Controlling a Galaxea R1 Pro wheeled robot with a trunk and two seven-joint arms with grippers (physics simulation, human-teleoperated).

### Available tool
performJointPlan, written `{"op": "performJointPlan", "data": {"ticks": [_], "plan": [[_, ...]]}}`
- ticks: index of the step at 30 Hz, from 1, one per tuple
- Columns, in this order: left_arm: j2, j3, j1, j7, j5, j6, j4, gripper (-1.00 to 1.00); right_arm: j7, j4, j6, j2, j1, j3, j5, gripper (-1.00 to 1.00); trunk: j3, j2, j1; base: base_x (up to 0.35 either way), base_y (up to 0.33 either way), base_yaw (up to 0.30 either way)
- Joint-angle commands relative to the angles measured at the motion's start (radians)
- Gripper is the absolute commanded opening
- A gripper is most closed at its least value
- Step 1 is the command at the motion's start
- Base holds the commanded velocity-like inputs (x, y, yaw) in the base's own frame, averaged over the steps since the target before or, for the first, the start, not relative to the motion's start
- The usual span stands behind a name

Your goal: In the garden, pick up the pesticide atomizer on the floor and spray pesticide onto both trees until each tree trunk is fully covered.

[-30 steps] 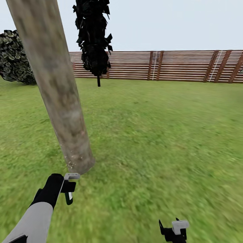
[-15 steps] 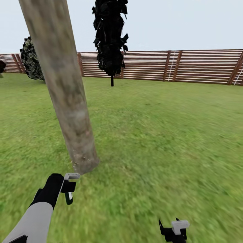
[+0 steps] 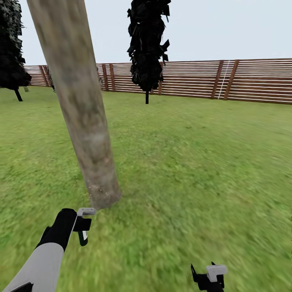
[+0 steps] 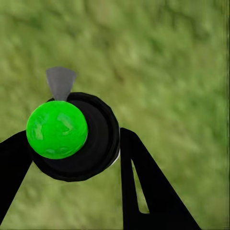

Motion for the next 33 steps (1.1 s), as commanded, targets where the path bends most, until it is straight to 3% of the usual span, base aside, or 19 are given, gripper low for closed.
{"op": "performJointPlan", "data": {"ticks": [1,14,27,33], "plan": [[0.000,0.000,0.000,0.000,0.000,0.000,0.000,-1.00,0.001,0.000,0.001,0.000,0.000,0.000,0.000,1.00,0.000,0.000,0.000,0.091,-0.269,0.007],[0.000,0.000,0.000,0.000,0.000,0.000,0.000,-1.00,0.002,0.000,0.001,0.000,0.001,0.000,0.000,1.00,0.000,0.000,0.000,0.085,-0.270,0.014],[0.001,0.001,0.000,0.000,-0.001,0.000,-0.003,-1.00,0.002,0.000,0.001,0.000,0.002,0.000,0.000,1.00,0.000,0.000,0.000,0.028,-0.271,0.266],[0.005,0.000,0.000,0.000,0.000,-0.001,0.004,-1.00,0.001,-0.001,0.001,0.000,0.002,0.000,0.000,1.00,0.000,0.000,0.000,-0.005,-0.059,0.131]]}}
